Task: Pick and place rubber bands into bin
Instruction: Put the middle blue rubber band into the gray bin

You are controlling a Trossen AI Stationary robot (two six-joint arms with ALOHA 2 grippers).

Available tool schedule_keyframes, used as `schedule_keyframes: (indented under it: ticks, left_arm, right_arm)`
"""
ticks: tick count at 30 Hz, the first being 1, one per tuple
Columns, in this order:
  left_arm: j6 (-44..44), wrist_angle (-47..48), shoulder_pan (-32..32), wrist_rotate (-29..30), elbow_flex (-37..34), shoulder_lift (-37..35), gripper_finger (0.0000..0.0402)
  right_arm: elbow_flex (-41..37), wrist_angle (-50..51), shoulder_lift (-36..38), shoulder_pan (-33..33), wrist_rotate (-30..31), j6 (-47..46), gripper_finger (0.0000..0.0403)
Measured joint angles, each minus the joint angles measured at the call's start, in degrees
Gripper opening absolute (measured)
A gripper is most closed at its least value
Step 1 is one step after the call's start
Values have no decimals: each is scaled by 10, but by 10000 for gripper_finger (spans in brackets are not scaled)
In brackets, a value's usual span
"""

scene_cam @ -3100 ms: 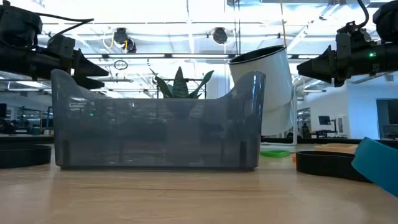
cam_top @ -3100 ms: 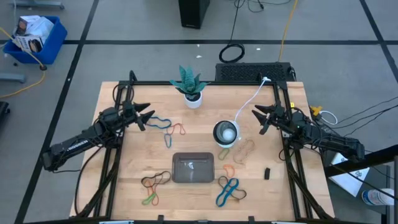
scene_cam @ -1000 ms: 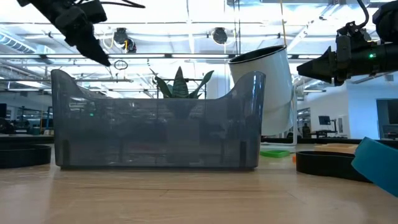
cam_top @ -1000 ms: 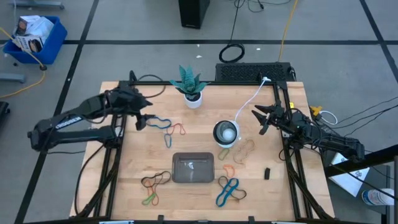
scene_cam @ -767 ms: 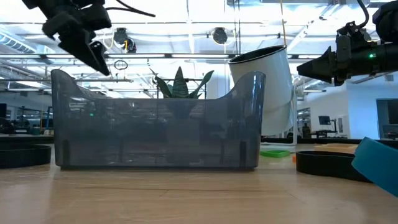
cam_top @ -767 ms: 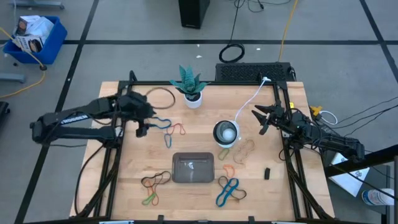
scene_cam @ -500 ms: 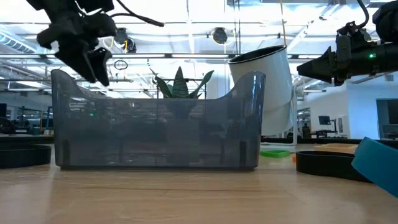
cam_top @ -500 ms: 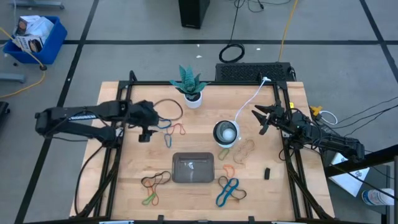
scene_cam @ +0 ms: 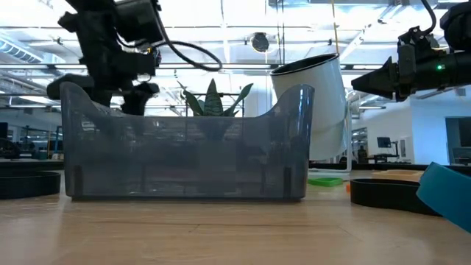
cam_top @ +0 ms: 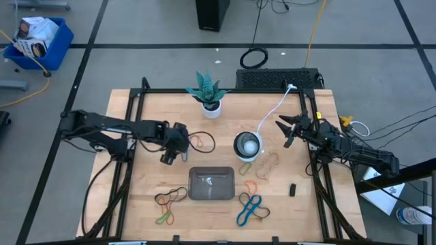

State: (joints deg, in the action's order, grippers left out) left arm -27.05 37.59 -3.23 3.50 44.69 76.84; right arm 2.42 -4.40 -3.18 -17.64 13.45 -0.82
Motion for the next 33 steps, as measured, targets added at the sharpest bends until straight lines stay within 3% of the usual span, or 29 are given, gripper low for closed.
schedule_keyframes:
  ticks: [10,15,23,33]
  left_arm:
    - [-16,-9,15,-21,0,84,173]
    - [-14,-9,15,-20,0,112,141]
    - [-17,-8,15,-19,3,155,131]
    - [-9,-11,15,-14,1,153,131]
  right_arm:
    - [0,2,0,0,0,-15,141]
    - [0,2,0,0,0,-15,141]
    - [0,3,0,0,0,-15,141]
    - [0,3,-1,0,0,-15,141]
